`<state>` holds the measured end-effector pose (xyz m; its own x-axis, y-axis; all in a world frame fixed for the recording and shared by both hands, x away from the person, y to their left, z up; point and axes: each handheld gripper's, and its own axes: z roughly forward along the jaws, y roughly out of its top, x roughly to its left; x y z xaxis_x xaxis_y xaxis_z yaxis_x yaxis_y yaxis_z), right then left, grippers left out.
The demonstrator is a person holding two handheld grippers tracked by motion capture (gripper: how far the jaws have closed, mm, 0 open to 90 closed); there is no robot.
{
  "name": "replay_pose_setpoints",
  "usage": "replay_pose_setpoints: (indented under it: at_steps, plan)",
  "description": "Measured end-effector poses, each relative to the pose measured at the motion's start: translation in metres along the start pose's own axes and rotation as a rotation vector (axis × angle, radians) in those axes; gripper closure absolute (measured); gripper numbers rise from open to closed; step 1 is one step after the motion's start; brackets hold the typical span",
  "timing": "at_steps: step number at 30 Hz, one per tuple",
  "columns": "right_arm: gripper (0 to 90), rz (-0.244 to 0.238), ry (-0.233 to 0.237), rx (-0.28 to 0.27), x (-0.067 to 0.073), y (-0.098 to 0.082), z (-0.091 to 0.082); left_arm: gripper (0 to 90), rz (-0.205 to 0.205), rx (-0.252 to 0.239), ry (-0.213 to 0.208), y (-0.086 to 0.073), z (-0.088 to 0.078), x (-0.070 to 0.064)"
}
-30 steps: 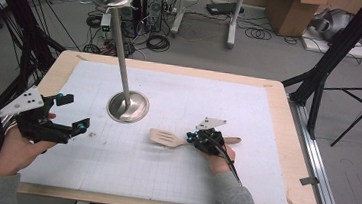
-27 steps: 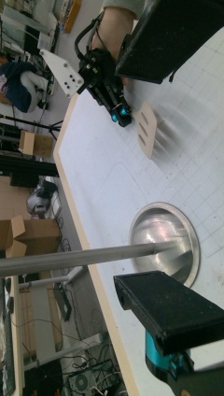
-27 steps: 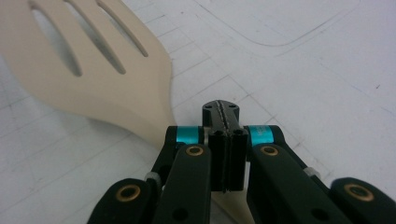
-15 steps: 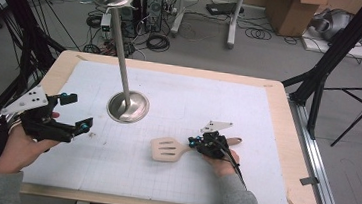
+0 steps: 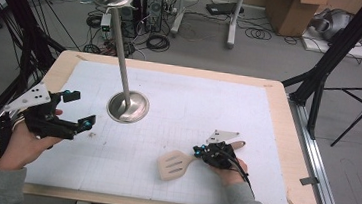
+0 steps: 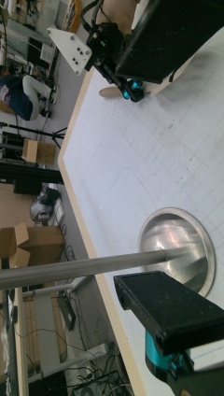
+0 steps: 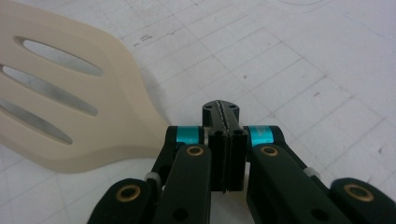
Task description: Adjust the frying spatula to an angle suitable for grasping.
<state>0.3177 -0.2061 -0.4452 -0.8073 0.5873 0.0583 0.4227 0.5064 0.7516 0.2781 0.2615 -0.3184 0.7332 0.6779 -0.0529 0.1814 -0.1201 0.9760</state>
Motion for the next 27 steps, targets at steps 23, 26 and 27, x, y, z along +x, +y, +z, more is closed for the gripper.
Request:
replay_pose_setpoints:
  at_steps: [23, 26, 27]
  plan:
    - [90.0, 0.049, -0.024, -0.116, -0.006, -0.022, -0.04, 2.9, -0.003, -0.005, -0.037, 0.004, 0.016, -0.001]
    - [90.0, 0.077, -0.072, -0.155, -0.016, -0.027, -0.06, 2.9, -0.004, -0.004, -0.041, 0.004, 0.018, 0.0]
    - [90.0, 0.086, -0.087, -0.15, -0.019, -0.031, -0.065, 2.9, -0.003, -0.002, -0.043, 0.004, 0.019, 0.001]
